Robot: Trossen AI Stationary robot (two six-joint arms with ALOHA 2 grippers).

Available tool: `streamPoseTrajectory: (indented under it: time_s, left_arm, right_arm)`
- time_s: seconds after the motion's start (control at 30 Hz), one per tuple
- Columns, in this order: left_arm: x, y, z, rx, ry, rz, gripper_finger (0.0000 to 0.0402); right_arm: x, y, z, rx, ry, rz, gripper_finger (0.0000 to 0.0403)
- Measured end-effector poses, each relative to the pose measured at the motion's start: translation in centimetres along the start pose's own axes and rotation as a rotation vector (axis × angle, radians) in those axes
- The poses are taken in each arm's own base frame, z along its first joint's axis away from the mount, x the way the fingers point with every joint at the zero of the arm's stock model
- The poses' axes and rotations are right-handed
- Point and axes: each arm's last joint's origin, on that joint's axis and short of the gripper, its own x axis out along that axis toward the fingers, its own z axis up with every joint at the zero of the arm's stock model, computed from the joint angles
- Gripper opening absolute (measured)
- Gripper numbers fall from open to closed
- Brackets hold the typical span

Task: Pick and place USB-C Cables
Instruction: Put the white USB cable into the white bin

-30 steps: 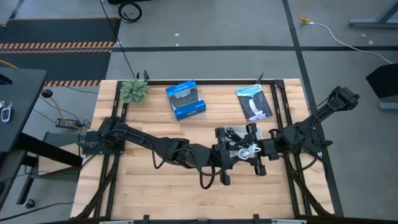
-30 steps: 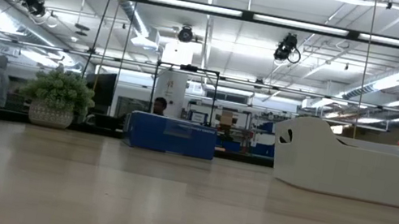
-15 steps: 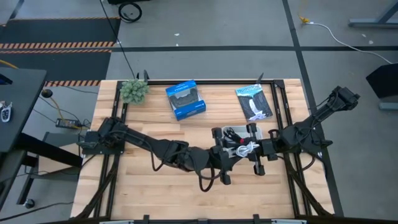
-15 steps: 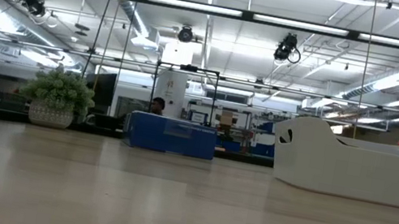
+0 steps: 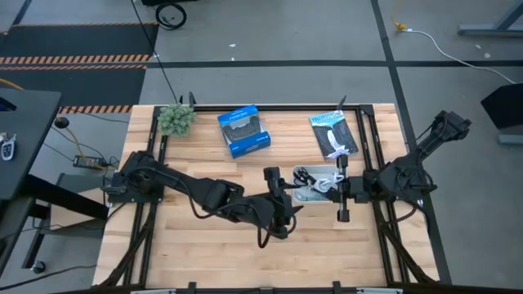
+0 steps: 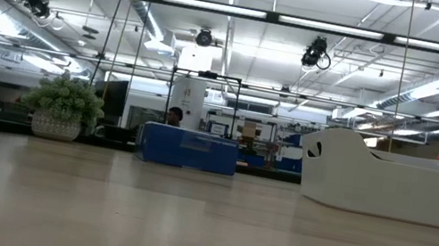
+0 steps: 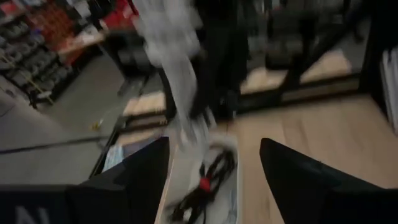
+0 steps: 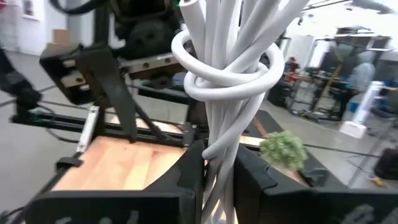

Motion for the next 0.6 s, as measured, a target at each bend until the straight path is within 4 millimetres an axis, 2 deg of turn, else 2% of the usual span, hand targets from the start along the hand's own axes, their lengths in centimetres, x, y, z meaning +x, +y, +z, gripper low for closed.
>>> streamPoseTrajectory:
  time_s: [0.27, 0.43, 0.6]
  left_arm:
    - [-0.9, 2.6, -1.1, 0.143, 0.160, 0.043, 0.0218]
    - [-0.3, 5.0, -1.4, 0.262, 0.214, 0.103, 0.0195]
    - [-0.8, 7.0, -1.8, 0.363, 0.275, 0.029, 0.0174]
  right_arm:
    - [-1.3, -1.7, 0.3, -0.054, 0.036, -0.100, 0.0063]
    - [-1.7, -3.1, 0.6, -0.044, 0.063, -0.177, 0.0063]
    - [-1.8, -4.7, 1.9, -0.012, 0.203, -0.207, 0.0060]
